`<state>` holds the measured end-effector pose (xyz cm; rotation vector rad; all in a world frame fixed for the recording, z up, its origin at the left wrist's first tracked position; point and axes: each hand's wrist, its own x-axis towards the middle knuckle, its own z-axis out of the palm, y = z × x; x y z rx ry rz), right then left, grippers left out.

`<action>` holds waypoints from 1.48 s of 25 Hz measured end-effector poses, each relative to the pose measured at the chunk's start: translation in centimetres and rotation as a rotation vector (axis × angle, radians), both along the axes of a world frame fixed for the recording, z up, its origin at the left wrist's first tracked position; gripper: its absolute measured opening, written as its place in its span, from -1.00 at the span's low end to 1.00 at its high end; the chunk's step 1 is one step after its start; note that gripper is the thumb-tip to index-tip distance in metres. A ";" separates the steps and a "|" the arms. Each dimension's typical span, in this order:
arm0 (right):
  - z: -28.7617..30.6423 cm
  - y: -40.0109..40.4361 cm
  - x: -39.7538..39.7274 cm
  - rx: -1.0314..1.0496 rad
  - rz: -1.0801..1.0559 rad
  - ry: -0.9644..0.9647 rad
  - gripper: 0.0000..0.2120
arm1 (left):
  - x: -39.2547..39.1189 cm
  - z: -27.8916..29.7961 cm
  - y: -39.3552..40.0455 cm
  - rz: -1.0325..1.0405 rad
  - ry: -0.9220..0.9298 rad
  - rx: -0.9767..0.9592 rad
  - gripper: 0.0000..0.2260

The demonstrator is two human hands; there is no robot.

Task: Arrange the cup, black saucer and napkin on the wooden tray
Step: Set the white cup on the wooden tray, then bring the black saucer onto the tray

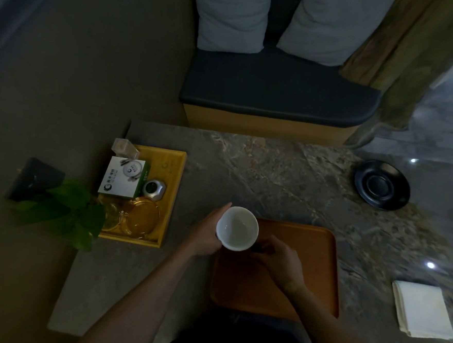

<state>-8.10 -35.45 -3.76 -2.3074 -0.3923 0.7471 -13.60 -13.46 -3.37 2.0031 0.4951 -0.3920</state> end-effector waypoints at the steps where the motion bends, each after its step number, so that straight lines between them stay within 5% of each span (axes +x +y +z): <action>1: 0.0 0.1 -0.1 -0.003 0.000 -0.003 -0.76 | -0.2 -0.1 0.0 0.021 -0.004 -0.012 -0.19; 15: 1.8 -3.1 -1.4 -0.234 0.120 -0.085 -0.65 | -5.5 0.3 -3.3 0.293 0.207 0.006 -0.52; 21: 3.6 -11.7 -1.4 -0.416 0.269 -0.179 -0.67 | -7.7 2.6 -7.5 0.030 0.247 0.196 -0.59; 28: 6.6 -23.8 -2.7 -0.497 0.218 -0.183 -0.66 | -6.1 5.2 -14.8 -0.520 0.276 0.454 -0.46; 37: 8.9 -35.2 -2.6 -0.553 0.221 -0.148 -0.62 | -1.1 6.9 -24.6 -0.740 0.260 0.597 -0.43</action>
